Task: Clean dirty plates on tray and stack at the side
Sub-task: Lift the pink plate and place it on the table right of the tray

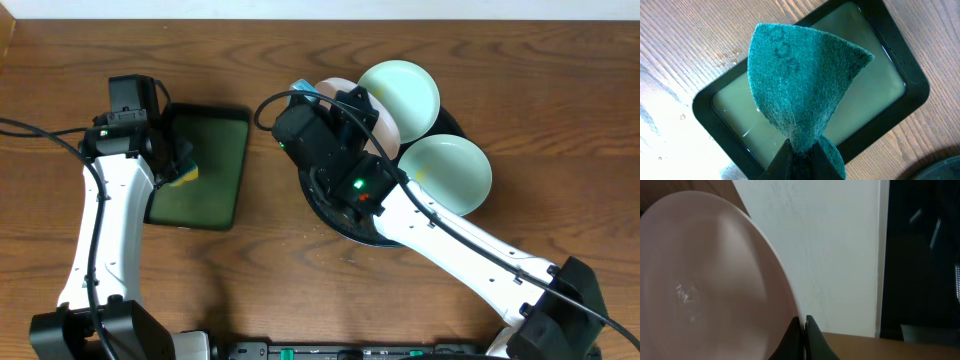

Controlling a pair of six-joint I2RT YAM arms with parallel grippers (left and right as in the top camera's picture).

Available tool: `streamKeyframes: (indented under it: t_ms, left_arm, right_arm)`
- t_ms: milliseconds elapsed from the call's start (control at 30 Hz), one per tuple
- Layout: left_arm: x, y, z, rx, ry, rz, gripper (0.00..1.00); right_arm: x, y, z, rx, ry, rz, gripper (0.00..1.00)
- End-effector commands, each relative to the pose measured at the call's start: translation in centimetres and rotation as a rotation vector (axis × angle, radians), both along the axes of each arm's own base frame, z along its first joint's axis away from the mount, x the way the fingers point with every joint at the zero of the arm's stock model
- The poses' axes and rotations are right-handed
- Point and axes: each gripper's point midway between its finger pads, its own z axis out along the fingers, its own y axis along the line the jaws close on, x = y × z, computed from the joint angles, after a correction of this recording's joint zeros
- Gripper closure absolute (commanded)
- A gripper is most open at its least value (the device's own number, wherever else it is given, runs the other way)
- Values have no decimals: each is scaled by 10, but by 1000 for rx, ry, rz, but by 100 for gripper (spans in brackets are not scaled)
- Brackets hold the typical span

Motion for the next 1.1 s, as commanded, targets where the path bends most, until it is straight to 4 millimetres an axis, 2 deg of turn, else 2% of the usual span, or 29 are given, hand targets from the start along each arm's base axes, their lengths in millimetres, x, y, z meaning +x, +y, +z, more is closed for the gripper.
streamKeyframes:
  t_ms: [0,67,167,233,367,467,533,567,667,800,867,933,1067]
  left_arm:
    - [-2,2,2,9,-1,-4,93]
    - [-2,2,2,9,-1,-4,93]
    - [-2,2,2,9,-1,-4,92]
    - [-2,2,2,9,-1,-4,93]
    - [-2,2,2,9,-1,-4,92]
    - [-2,2,2,9,-1,-4,92]
    - [-2,2,2,9,-2,-4,93]
    - [-2,2,2,9,-2,-4,93]
    - [-2,2,2,9,-2,-4,93]
    - [-2,2,2,9,-2,-4,92]
    - [-2,2,2,9,-2,-4,93]
    - [-2,2,2,9,-2,-4,93]
    - [-2,2,2,9,-3,-4,92]
  right_arm:
    - [1,-8,9,57,-39,-47,99]
    - [6,-10,1,132,-16,-48,99]
    - [19,-20,-23,238,94,-24,99]
    - [33,-36,-35,362,148,-48,99]
    - [62,-81,-59,669,269,-118,99]
    - [75,-121,-71,946,383,-155,99]
    - [83,-162,-74,1111,406,-218,99]
    - [87,-188,-77,1178,397,-272,99]
    - [89,-266,-88,1289,327,-459,99]
    - [78,-347,-110,1364,257,-673,99]
    - [71,-374,-126,1393,252,-751,99]
    - [65,-393,-145,1410,263,-816,99]
    - [60,-412,-184,1419,304,-899,99]
